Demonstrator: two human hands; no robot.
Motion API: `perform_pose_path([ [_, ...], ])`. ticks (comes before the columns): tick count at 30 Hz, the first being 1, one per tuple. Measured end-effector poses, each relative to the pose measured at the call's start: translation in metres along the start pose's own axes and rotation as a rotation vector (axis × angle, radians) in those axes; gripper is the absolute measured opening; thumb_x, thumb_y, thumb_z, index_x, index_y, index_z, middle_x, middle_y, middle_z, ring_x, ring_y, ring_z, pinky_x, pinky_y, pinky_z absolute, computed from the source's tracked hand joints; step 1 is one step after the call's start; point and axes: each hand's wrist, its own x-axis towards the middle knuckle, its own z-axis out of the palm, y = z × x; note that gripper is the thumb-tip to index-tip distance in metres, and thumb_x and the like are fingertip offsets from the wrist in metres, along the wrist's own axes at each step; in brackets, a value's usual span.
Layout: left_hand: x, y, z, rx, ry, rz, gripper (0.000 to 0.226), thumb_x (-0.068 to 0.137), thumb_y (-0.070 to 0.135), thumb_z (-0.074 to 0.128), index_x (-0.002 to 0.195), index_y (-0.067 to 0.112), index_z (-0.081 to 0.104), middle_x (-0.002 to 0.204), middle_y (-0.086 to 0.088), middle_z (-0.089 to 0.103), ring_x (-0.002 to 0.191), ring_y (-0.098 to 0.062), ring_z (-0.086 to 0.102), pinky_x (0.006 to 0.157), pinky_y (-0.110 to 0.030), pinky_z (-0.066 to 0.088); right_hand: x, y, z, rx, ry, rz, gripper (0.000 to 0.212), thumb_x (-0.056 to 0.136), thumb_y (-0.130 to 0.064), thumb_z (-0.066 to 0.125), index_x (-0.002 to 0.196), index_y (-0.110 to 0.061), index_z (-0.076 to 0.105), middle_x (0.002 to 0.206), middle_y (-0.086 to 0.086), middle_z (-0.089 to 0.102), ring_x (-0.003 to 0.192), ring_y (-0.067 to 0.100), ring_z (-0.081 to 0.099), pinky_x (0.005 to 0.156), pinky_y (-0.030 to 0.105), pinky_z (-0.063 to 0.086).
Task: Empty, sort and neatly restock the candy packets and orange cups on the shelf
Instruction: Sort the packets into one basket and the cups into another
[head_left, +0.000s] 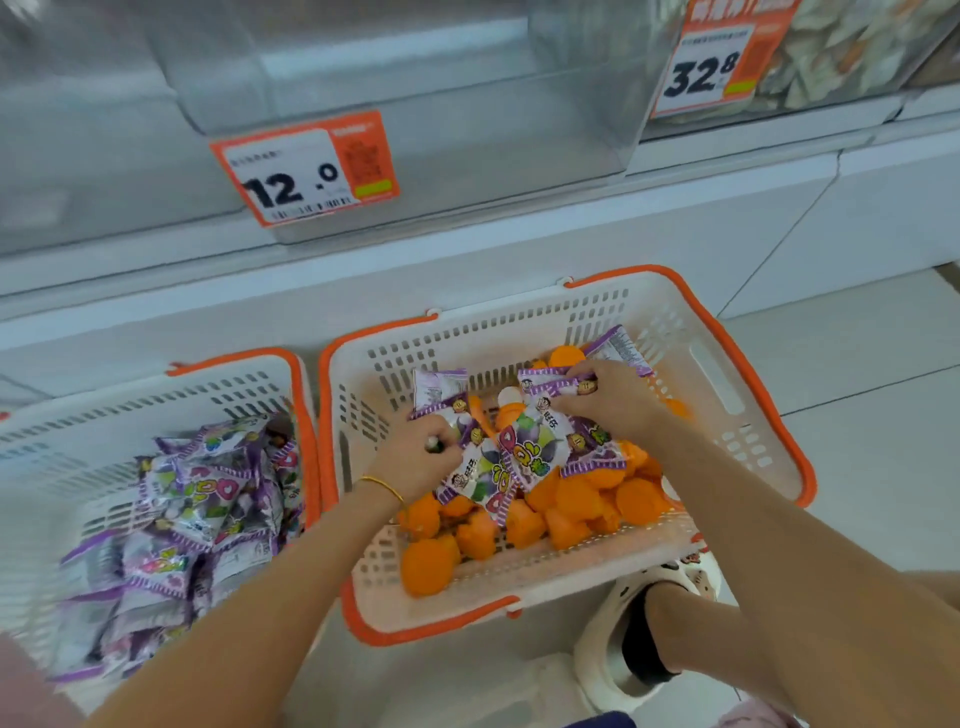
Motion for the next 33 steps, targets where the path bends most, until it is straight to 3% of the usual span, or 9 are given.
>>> perform_pose_path([
  [5,-0.038,-0.033,-0.077,-0.164,0.297,-0.089,0.033,0.085,0.000,0.052,0.059,0.013,0.037,0.057,0.000,0.032,0.055,-0.014,0.037,0.116,-0.037,0.012,-0.001,-0.078,0.035,0.301,-0.002,-0.036,0.038,0.084,-0.023,0.071,0.116,-0.011,0.055,0.088,0.005,0.061,0.073,0.015,0.059,0.071,0.026,0.046],
  [7,-0.059,-0.051,-0.104,-0.273,0.401,-0.116,0.028,0.084,0.004,0.053,0.060,0.011,0.041,0.058,0.000,0.032,0.056,-0.013,0.033,0.096,-0.037,0.037,0.000,-0.107,0.063,0.370,-0.026,-0.046,0.036,0.083,-0.023,0.073,0.112,-0.009,0.056,0.092,0.006,0.061,0.079,0.018,0.060,0.079,0.032,0.047],
  [9,-0.078,-0.075,-0.128,-0.343,0.509,-0.152,0.025,0.085,0.004,0.051,0.062,0.010,0.044,0.060,-0.001,0.033,0.057,-0.015,0.031,0.061,-0.028,0.037,0.002,-0.135,0.095,0.453,-0.046,-0.035,0.044,0.079,-0.023,0.076,0.116,-0.009,0.057,0.096,0.007,0.063,0.078,0.017,0.061,0.079,0.034,0.051],
  [13,-0.113,-0.131,-0.162,-0.450,0.640,-0.323,0.016,0.088,0.007,0.047,0.072,0.007,0.051,0.068,-0.007,0.037,0.064,-0.019,0.038,0.067,-0.036,0.047,0.000,-0.189,0.157,0.495,-0.125,-0.108,0.037,0.083,-0.021,0.073,0.113,-0.013,0.053,0.102,0.006,0.060,0.068,0.006,0.057,0.064,0.021,0.046],
  [15,-0.120,-0.150,-0.170,-0.496,0.620,-0.416,0.018,0.088,0.015,0.051,0.090,0.025,0.065,0.109,-0.016,0.050,0.096,-0.032,0.053,0.086,-0.045,0.051,-0.004,-0.208,0.181,0.491,-0.262,-0.131,0.051,0.088,-0.026,0.067,0.132,-0.014,0.043,0.130,0.008,0.049,0.089,0.008,0.058,0.073,0.022,0.048],
  [18,-0.115,-0.153,-0.167,-0.367,0.529,-0.481,0.039,0.092,0.026,0.054,0.131,0.033,0.052,0.155,-0.014,0.007,0.137,-0.034,0.028,0.111,-0.043,0.029,-0.010,-0.216,0.205,0.468,-0.509,-0.090,0.079,0.092,-0.034,0.059,0.152,-0.021,0.009,0.158,0.004,0.014,0.131,0.026,0.042,0.088,0.035,0.054],
  [25,-0.070,-0.081,-0.119,-0.087,0.462,-0.048,0.040,0.089,0.032,0.050,0.127,0.024,0.056,0.153,-0.014,0.017,0.137,-0.035,0.026,0.113,-0.049,0.024,0.000,-0.132,0.148,0.491,-0.216,0.047,0.054,0.098,-0.018,0.052,0.146,-0.014,0.028,0.127,0.011,0.049,0.087,0.025,0.067,0.072,0.042,0.059],
  [30,-0.016,-0.021,-0.058,0.089,0.258,0.192,0.033,0.092,0.015,0.055,0.125,0.015,0.058,0.152,-0.014,0.023,0.140,-0.032,0.021,0.116,-0.042,0.020,0.019,-0.012,0.067,0.409,0.025,0.380,0.043,0.096,-0.012,0.050,0.138,-0.013,0.038,0.109,0.012,0.054,0.076,0.028,0.063,0.069,0.043,0.055],
  [33,0.016,0.009,-0.023,0.171,0.129,0.204,0.034,0.095,0.020,0.051,0.128,0.020,0.055,0.154,-0.010,0.019,0.142,-0.029,0.017,0.115,-0.045,0.020,0.037,0.043,0.022,0.197,0.227,0.371,0.035,0.095,-0.015,0.050,0.128,-0.006,0.048,0.099,0.010,0.056,0.076,0.022,0.053,0.070,0.038,0.049],
])
